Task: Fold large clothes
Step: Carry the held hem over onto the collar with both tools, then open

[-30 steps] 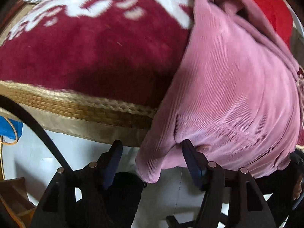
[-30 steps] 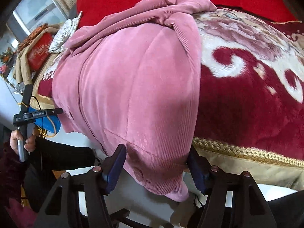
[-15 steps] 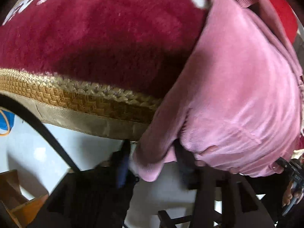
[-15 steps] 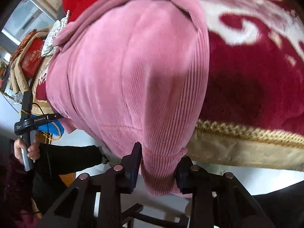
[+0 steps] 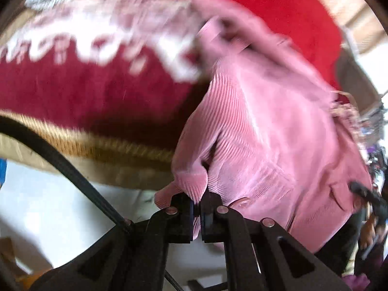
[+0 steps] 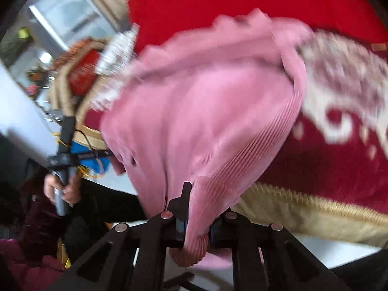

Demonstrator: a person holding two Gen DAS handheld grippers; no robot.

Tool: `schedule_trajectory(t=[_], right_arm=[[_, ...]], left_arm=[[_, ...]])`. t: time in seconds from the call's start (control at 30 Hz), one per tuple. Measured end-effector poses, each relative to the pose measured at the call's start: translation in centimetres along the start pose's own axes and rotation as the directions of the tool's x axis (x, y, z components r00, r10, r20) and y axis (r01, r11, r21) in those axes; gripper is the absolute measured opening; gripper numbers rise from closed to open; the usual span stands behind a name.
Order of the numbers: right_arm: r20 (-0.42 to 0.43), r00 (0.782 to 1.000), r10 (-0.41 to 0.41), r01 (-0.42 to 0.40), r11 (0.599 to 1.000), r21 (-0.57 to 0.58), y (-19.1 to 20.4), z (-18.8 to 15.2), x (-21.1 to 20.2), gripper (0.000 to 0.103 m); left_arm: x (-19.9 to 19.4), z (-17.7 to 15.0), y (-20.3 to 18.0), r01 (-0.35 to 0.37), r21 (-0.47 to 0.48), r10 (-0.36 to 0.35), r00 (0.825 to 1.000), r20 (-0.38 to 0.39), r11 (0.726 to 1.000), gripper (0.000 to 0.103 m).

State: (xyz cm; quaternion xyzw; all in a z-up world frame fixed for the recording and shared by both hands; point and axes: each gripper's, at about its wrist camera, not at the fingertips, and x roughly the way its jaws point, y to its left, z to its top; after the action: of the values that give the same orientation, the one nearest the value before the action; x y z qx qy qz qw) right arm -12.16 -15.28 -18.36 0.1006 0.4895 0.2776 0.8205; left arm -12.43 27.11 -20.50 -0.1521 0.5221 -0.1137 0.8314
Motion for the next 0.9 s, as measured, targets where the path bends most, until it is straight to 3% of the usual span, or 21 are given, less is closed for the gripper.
schedule_trajectory(t=[0.1,0.23,0.27,0.33,0.4,0.47,0.53,0.63,0.67,0.77,0.8,0.83,0.9], right_arm=[[0.105,0.992,0.072,-0.071,0.997,-0.021,1.0,3.5,-2.9,0.012],[0.234,0.966,0.111,-0.106,0.994,-0.034,1.0,8.7,-5.3,0.012],[0.274,0.954,0.122,-0.123,0.992,-0.015,0.6,10.5,-5.6,0.012],[0.348,0.929,0.126,-0.147,0.989,0.034,-1.3,13.4,-6.4,0.012],[0.421,0.902,0.094,-0.151,0.983,0.103,-4.4,16.6,-6.8,0.012],[0.45,0.89,0.07,-0.18,0.961,0.208,-7.5,19.6,-5.9,0.012],[0.47,0.882,0.044,-0.204,0.933,0.297,-11.4,21.5,-4.6,0.012],[0.425,0.904,0.037,-0.235,0.875,0.423,-16.4,23.2,-0.9,0.016],[0.371,0.928,0.044,-0.232,0.846,0.48,-18.3,23.5,1.1,0.017],[0.264,0.961,0.08,-0.221,0.796,0.564,-21.4,23.2,4.6,0.018],[0.264,0.959,0.102,-0.241,0.783,0.573,-22.0,23.3,4.9,0.017],[0.276,0.952,0.132,-0.275,0.768,0.578,-22.4,23.5,4.9,0.017],[0.328,0.925,0.192,-0.358,0.729,0.583,-23.3,23.9,4.3,0.017]], left_arm=[[-3.8,2.1,-0.8,0.083,0.014,-0.084,0.992,0.093,0.996,0.004],[-8.4,7.9,-1.8,0.15,0.018,-0.15,0.962,0.23,0.989,0.004],[-9.0,10.8,-2.3,0.153,0.015,-0.152,0.954,0.26,0.988,0.004],[-9.6,15.4,-3.0,0.134,0.014,-0.131,0.938,0.322,0.991,0.004],[-7.8,19.9,-3.7,0.106,-0.018,-0.092,0.924,0.371,0.994,0.004],[-6.4,22.8,-4.3,0.094,-0.075,-0.057,0.916,0.397,0.993,0.004],[-2.9,26.0,-4.1,0.03,-0.138,0.028,0.916,0.399,0.99,0.006],[2.4,28.3,-2.9,-0.089,-0.222,0.164,0.922,0.351,0.971,0.009],[4.1,28.3,-2.2,-0.093,-0.245,0.174,0.926,0.335,0.965,0.013],[6.9,29.1,-0.2,-0.081,-0.35,0.172,0.957,0.235,0.933,0.014],[6.5,29.7,0.0,-0.041,-0.364,0.144,0.954,0.262,0.931,0.014],[5.5,29.8,-0.1,-0.014,-0.371,0.142,0.937,0.32,0.928,0.018],[3.8,28.6,-0.2,-0.047,-0.396,0.214,0.897,0.387,0.917,0.035]])
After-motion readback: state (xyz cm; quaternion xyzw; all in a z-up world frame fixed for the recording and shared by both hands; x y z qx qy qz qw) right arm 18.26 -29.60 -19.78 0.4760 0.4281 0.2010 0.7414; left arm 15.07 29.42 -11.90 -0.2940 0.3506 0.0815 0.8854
